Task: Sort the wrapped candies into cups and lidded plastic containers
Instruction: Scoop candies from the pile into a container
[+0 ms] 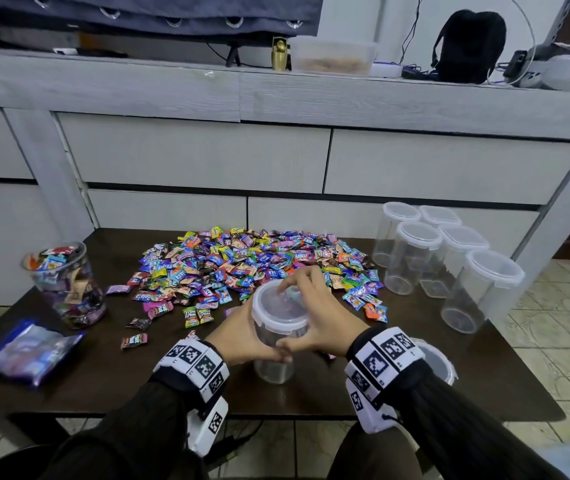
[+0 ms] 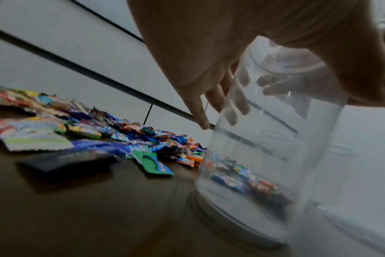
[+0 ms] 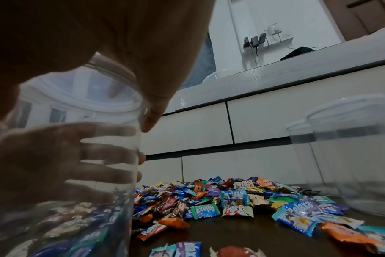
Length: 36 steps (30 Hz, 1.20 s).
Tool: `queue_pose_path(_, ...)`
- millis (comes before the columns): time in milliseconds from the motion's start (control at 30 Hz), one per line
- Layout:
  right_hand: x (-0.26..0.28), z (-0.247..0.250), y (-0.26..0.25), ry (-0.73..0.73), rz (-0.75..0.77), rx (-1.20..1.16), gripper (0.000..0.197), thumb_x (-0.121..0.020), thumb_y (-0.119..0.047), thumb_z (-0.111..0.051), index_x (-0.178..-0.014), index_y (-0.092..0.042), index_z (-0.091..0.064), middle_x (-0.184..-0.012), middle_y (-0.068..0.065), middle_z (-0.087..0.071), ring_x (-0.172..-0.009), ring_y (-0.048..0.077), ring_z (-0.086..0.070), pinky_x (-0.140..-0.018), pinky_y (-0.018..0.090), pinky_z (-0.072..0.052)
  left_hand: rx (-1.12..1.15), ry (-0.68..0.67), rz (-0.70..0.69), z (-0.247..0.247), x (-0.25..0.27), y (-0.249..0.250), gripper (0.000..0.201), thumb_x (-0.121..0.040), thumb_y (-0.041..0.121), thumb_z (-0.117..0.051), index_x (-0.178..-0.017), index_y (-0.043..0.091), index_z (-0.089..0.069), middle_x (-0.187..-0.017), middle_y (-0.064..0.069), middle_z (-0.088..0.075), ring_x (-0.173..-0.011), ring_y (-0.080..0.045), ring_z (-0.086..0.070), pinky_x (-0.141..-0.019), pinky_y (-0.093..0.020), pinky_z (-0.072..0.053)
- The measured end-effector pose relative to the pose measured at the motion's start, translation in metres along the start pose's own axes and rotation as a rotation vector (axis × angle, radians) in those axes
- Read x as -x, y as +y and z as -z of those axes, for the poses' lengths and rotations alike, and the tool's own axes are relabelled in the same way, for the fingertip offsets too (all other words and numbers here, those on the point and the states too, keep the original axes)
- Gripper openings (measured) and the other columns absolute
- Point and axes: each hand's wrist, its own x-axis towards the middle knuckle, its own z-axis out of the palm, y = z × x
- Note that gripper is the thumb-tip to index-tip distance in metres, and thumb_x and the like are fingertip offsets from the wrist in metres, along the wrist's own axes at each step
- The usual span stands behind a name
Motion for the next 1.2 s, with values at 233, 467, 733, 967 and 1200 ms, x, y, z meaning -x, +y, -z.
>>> queue_pose_path(233, -0.005, 0.013, 0.008, 0.017, -0.211, -0.281, 0.05, -0.077, -0.052, -0.068, -0.113, -0.027, -0.044, -0.106, -0.01, -0.05, -0.091, 0.005, -0.055, -0.076, 0.022, -0.048, -0.079, 0.023, -0.06, -0.003, 0.004, 0.004, 0.103, -0.043, 0.035, -0.097, -0.133, 0.033, -0.046, -0.123, 0.017, -0.063, -0.119, -0.002, -0.057, -0.1, -0.024, -0.046)
queue_pose_path(467, -0.017, 0.016, 0.018, 0.025, -0.396, -0.106, 0.046, -0.102, -0.04, -0.032, -0.067, -0.012, -0.046, -0.067, 0.005, -0.045, -0.062, 0.018, -0.042, -0.061, 0.03, -0.03, -0.273, 0.011, -0.13, -0.007, -0.001, 0.008, 0.103, -0.047, 0.037, -0.096, -0.133, 0.031, -0.041, -0.128, 0.005, -0.051, -0.123, -0.011, -0.049, -0.104, -0.04, -0.042)
queue_pose_path(733, -0.025, -0.005, 0.025, 0.144, -0.562, -0.147, 0.041, -0.101, -0.018, -0.031, -0.061, -0.02, -0.036, -0.073, 0.006, -0.046, -0.071, 0.019, -0.041, -0.07, 0.027, -0.03, -0.183, 0.031, -0.136, -0.013, -0.001, 0.005, 0.098, -0.048, 0.035, -0.094, -0.13, 0.04, -0.04, -0.129, 0.009, -0.052, -0.121, -0.004, -0.052, -0.101, -0.037, -0.046)
queue_pose_path(967, -0.027, 0.0, 0.028, 0.279, -0.512, -0.119, 0.034, -0.101, -0.027, -0.034, -0.072, -0.013, -0.045, -0.069, -0.001, -0.046, -0.069, 0.018, -0.044, -0.063, 0.03, -0.028, -0.195, 0.072, -0.154, -0.017, 0.0, -0.002, 0.099, -0.047, 0.046, -0.094, -0.127, 0.049, -0.035, -0.129, 0.013, -0.048, -0.123, 0.001, -0.046, -0.102, -0.025, -0.042)
queue_pose_path(1200, -0.024, -0.002, 0.043, 0.133, -0.728, -0.117, 0.067, -0.099, -0.054, -0.022, -0.101, -0.002, -0.065, -0.103, 0.017, -0.062, -0.092, 0.028, -0.058, -0.076, 0.03, -0.037, -0.295, 0.177, -0.075, -0.029, -0.005, -0.001, 0.107, -0.047, 0.058, -0.089, -0.132, 0.032, -0.029, -0.128, 0.01, -0.034, -0.117, -0.001, -0.037, -0.102, -0.023, -0.034)
